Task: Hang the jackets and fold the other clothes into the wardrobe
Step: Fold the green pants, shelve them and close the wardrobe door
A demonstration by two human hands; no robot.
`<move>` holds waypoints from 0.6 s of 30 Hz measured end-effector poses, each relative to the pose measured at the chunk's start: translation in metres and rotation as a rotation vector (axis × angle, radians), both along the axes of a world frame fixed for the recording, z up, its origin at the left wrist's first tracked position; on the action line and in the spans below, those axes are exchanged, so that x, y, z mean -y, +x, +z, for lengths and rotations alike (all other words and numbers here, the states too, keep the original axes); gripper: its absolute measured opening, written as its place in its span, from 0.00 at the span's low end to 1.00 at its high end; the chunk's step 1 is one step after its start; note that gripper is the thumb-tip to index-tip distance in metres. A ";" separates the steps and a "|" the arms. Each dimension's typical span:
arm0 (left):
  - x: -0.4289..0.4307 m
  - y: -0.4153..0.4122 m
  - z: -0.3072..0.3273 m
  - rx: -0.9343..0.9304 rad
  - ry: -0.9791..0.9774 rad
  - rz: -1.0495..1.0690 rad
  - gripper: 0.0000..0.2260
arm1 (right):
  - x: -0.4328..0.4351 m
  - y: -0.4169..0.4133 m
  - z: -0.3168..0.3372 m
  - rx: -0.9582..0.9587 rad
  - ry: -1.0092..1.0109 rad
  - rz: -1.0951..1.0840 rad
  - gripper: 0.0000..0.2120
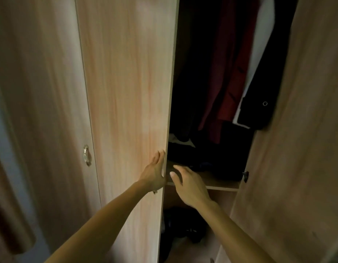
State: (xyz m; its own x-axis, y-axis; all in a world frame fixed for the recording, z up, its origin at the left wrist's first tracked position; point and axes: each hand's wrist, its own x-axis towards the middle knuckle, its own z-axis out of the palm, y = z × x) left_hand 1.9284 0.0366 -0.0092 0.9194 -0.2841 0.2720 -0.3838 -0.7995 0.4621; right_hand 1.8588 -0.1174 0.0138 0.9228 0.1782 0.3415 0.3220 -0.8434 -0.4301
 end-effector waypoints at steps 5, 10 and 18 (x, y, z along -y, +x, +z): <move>-0.001 0.050 -0.007 0.005 0.037 -0.079 0.44 | -0.010 0.049 0.006 0.026 -0.021 -0.060 0.22; 0.002 0.090 -0.010 0.027 0.061 -0.111 0.42 | -0.023 0.084 0.008 0.047 -0.056 -0.118 0.20; 0.010 0.138 -0.002 -0.019 0.067 -0.126 0.41 | -0.018 0.111 0.002 0.031 -0.086 -0.201 0.21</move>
